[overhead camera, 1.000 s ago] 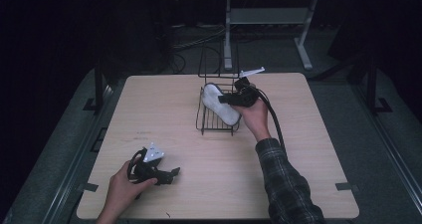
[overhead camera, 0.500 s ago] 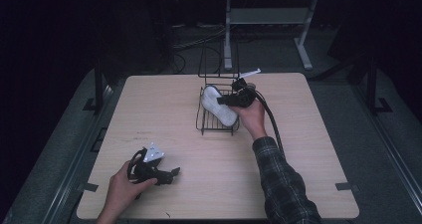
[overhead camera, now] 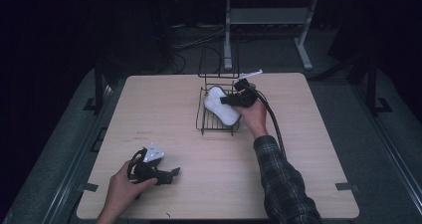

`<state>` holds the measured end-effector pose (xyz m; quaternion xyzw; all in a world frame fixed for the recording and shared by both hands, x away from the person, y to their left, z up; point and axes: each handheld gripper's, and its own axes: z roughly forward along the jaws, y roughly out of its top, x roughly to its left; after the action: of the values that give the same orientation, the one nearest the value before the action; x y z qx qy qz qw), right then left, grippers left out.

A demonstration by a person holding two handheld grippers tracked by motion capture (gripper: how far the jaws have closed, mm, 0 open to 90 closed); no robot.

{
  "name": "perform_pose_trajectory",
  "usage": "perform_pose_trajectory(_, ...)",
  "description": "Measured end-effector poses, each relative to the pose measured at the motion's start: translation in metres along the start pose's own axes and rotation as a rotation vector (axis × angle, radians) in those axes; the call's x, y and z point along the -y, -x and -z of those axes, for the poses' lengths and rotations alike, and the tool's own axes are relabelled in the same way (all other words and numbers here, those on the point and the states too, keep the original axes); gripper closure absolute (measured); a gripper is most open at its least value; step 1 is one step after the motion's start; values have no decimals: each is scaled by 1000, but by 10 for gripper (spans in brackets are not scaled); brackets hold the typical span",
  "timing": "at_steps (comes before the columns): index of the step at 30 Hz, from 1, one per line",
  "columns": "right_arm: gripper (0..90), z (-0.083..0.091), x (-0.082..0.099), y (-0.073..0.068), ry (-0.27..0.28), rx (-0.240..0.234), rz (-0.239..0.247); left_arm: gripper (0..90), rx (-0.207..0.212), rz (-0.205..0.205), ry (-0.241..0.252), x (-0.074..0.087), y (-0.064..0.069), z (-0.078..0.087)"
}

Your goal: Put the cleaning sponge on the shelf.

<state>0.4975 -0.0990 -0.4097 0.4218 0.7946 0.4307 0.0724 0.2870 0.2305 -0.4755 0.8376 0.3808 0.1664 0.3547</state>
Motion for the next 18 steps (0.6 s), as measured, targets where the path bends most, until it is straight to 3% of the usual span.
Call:
perform_pose_trajectory(8, 549, -4, 3, 6, -27, 52, -4, 124, 0, 1, 1, 0, 0, 0)
perform_pose_trajectory(14, 466, -2, 6, 8, -25, 66, 4, 124, -1, -1, 1, 0, 0, 0)
perform_pose_trajectory(18, 549, 8, 8, 7, 6, 60, 5, 124, 0, -5, -2, 0, 0, 0)
